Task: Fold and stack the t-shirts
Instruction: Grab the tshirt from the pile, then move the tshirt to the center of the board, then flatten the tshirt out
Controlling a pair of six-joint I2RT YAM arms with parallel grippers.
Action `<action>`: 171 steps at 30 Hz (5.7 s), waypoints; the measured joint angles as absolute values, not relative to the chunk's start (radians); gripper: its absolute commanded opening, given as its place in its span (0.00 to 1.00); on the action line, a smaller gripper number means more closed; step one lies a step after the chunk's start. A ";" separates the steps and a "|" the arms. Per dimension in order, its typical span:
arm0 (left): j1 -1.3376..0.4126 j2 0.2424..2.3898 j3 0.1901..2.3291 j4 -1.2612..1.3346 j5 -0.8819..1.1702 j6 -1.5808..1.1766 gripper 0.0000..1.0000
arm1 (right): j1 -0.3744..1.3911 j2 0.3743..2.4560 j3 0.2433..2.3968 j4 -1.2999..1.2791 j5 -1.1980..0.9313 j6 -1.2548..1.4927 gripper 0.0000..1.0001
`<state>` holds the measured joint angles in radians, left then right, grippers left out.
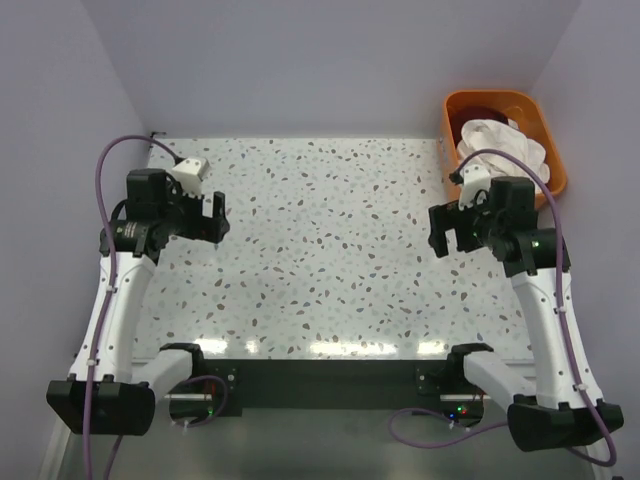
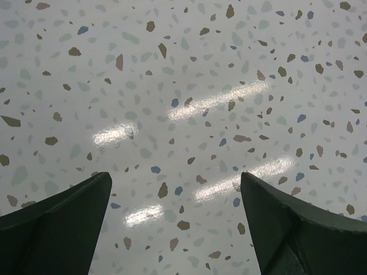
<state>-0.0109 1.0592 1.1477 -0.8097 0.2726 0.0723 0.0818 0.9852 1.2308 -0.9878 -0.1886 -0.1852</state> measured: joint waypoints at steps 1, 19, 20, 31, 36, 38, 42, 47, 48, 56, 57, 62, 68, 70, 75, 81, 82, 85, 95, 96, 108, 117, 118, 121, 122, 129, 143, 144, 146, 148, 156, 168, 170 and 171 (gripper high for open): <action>-0.011 1.063 1.148 -0.810 0.273 0.073 1.00 | 0.078 0.991 1.237 -0.987 -0.178 -0.185 0.99; -0.011 1.192 1.251 -0.809 0.284 0.130 1.00 | -0.333 1.797 2.039 -0.971 -0.101 -0.226 0.99; -0.011 1.201 1.253 -0.809 0.284 0.133 1.00 | -0.346 1.836 2.064 -0.972 -0.101 -0.226 0.99; -0.011 1.268 1.253 -0.806 0.295 0.142 1.00 | -0.374 2.106 2.214 -1.009 -0.150 -0.221 0.99; -0.011 1.301 1.253 -0.805 0.304 0.143 1.00 | -0.372 2.150 2.247 -0.968 -0.170 -0.212 0.99; -0.011 1.310 1.253 -0.805 0.308 0.144 1.00 | -0.372 2.173 2.254 -0.942 -0.174 -0.201 0.99; -0.011 1.336 1.256 -0.804 0.312 0.146 1.00 | -0.364 2.241 2.284 -0.896 -0.168 -0.181 0.99; -0.011 1.382 1.273 -0.805 0.321 0.147 1.00 | -0.342 2.304 2.315 -0.859 -0.118 -0.176 0.73; -0.011 1.387 1.275 -0.805 0.325 0.147 1.00 | -0.338 2.305 2.315 -0.852 -0.107 -0.178 0.65; -0.011 1.393 1.291 -0.801 0.346 0.149 1.00 | -0.332 2.266 2.303 -0.820 -0.069 -0.167 0.00; -0.011 1.393 1.291 -0.801 0.346 0.149 1.00 | -0.332 2.246 2.289 -0.820 -0.070 -0.167 0.00; -0.011 1.381 1.291 -0.799 0.345 0.147 1.00 | -0.331 2.099 2.266 -0.822 -0.077 -0.168 0.00; -0.011 1.335 1.290 -0.776 0.344 0.138 1.00 | -0.331 1.878 2.267 -0.807 -0.142 -0.163 0.00; -0.011 1.320 1.290 -0.770 0.340 0.130 1.00 | -0.331 1.815 2.272 -0.792 -0.188 -0.148 0.00; -0.011 1.312 1.290 -0.768 0.331 0.107 1.00 | -0.324 1.728 2.317 -0.727 -0.330 -0.055 0.00; -0.010 1.312 1.309 -0.781 0.330 0.078 1.00 | -0.275 1.699 2.389 -0.579 -0.469 0.091 0.00; -0.009 1.312 1.318 -0.785 0.332 0.071 1.00 | -0.262 1.691 2.390 -0.549 -0.487 0.117 0.00; 0.002 1.312 1.354 -0.798 0.349 0.062 1.00 | -0.204 1.670 2.395 -0.477 -0.520 0.169 0.00; 0.154 1.328 1.474 -0.833 0.545 0.049 1.00 | 0.151 1.568 2.239 -0.389 -0.585 0.174 0.82; 0.158 1.331 1.474 -0.838 0.559 0.049 1.00 | 0.199 1.559 2.195 -0.411 -0.588 0.148 0.99; 0.161 1.362 1.434 -0.877 0.668 0.145 1.00 | 0.409 1.769 1.818 -0.876 -0.433 -0.185 0.99; -0.059 1.472 1.274 -0.845 0.569 0.272 0.93 | 0.406 1.760 1.356 -0.851 -0.342 -0.191 0.88; -0.087 1.496 1.266 -0.840 0.552 0.274 0.90 | 0.406 1.763 1.343 -0.838 -0.330 -0.185 0.87; -0.127 1.575 1.266 -0.808 0.501 0.281 0.85 | 0.405 1.781 1.331 -0.787 -0.297 -0.170 0.85; -0.134 1.619 1.266 -0.796 0.485 0.281 0.83 | 0.405 1.792 1.328 -0.760 -0.286 -0.163 0.85; -0.149 1.747 1.266 -0.766 0.386 0.299 0.68 | 0.399 1.874 1.319 -0.643 -0.188 -0.118 0.77; -0.152 1.801 1.291 -0.765 0.361 0.302 0.00 | 0.392 2.008 1.410 -0.618 -0.165 -0.135 0.00; -0.150 1.803 1.293 -0.767 0.359 0.303 0.00 | 0.390 2.009 1.412 -0.624 -0.172 -0.138 0.00; -0.133 1.802 1.302 -0.776 0.359 0.303 0.00 | 0.383 2.009 1.417 -0.643 -0.178 -0.145 0.00; -0.088 1.798 1.314 -0.786 0.364 0.302 0.00 | 0.373 2.009 1.420 -0.669 -0.183 -0.153 0.00; 0.152 1.634 1.223 -0.878 0.264 0.349 0.00 | 0.243 1.891 1.420 -0.819 -0.175 -0.233 0.00; 0.177 1.544 0.933 -0.972 -0.023 0.393 0.56 | 0.255 1.721 1.205 -0.891 -0.115 -0.377 0.00; 0.184 1.548 0.973 -0.997 0.002 0.417 0.71 | 0.255 1.721 1.201 -0.901 -0.103 -0.390 0.00; 0.188 1.551 1.015 -1.013 0.036 0.422 0.77 | 0.255 1.721 1.201 -0.900 -0.099 -0.395 0.00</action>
<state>0.1879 1.5505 1.0153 -1.0134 0.0360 0.4217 0.2550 1.7210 1.2011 -0.8997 -0.0986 -0.3954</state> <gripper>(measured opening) 0.652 0.015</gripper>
